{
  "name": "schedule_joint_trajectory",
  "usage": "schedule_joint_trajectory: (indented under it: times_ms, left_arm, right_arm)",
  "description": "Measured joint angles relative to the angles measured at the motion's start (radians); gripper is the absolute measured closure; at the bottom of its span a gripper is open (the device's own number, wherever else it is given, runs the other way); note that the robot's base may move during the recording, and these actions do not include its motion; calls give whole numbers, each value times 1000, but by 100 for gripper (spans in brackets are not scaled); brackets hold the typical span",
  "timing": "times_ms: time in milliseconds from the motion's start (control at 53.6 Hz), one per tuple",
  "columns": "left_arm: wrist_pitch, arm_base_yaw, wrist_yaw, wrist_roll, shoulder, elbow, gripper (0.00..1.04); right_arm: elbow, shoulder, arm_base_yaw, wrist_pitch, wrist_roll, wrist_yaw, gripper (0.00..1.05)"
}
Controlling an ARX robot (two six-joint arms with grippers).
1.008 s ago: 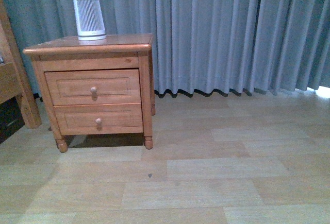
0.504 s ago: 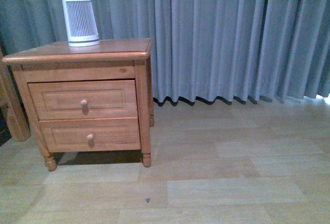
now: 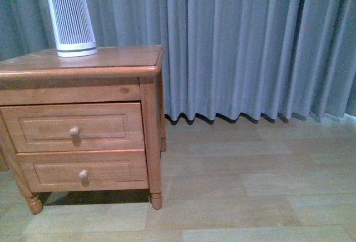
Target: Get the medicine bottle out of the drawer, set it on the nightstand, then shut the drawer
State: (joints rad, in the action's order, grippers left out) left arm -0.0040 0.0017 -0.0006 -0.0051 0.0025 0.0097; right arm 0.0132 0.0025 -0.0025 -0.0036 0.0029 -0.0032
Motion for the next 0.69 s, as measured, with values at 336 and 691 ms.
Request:
schedule_joint_trajectory:
  times_ms: [336, 691]
  left_arm:
    - [0, 0, 0, 0, 0, 0, 7]
    - [0, 0, 1, 0, 0, 0, 7]
  right_arm:
    - [0, 0, 0, 0, 0, 1, 7]
    - [0, 0, 0, 0, 0, 0, 7]
